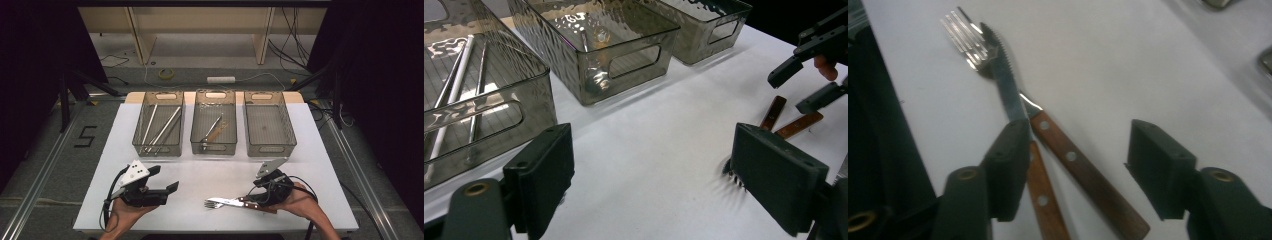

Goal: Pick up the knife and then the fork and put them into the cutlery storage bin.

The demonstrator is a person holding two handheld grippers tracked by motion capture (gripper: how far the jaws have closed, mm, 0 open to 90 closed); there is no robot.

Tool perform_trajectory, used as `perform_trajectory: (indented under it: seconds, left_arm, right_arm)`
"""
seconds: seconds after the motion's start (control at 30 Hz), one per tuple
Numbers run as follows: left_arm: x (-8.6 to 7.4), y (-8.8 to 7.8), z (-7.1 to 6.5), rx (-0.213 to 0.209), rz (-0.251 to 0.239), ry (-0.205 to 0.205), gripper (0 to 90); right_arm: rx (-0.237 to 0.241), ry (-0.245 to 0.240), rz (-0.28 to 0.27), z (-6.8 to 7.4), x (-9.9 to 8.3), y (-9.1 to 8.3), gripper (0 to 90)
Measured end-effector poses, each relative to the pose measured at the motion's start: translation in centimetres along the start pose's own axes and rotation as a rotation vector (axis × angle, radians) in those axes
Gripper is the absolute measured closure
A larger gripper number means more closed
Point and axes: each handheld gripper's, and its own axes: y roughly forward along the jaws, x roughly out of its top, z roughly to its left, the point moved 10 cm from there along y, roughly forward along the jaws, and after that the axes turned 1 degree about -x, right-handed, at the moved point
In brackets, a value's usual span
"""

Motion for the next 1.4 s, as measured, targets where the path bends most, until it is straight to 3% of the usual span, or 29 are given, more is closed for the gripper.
perform_trajectory:
  seconds: [0.23,0.57,1.4]
  left_arm:
    - [0.1,-0.1,-0.1,-0.004,-0.011,0.001,16.9]
    - [0.2,-0.1,-0.1,-0.010,-0.019,-0.004,16.9]
    - [0.2,-0.1,-0.1,-0.011,-0.016,0.003,16.8]
  right_arm:
    - [0.017,-0.052,0.058,1.1,-0.5,0.2,36.1]
    - [0.019,-0.081,0.122,1.5,-1.2,0.6,41.8]
    - [0.032,-0.152,0.221,2.0,-2.4,2.1,64.9]
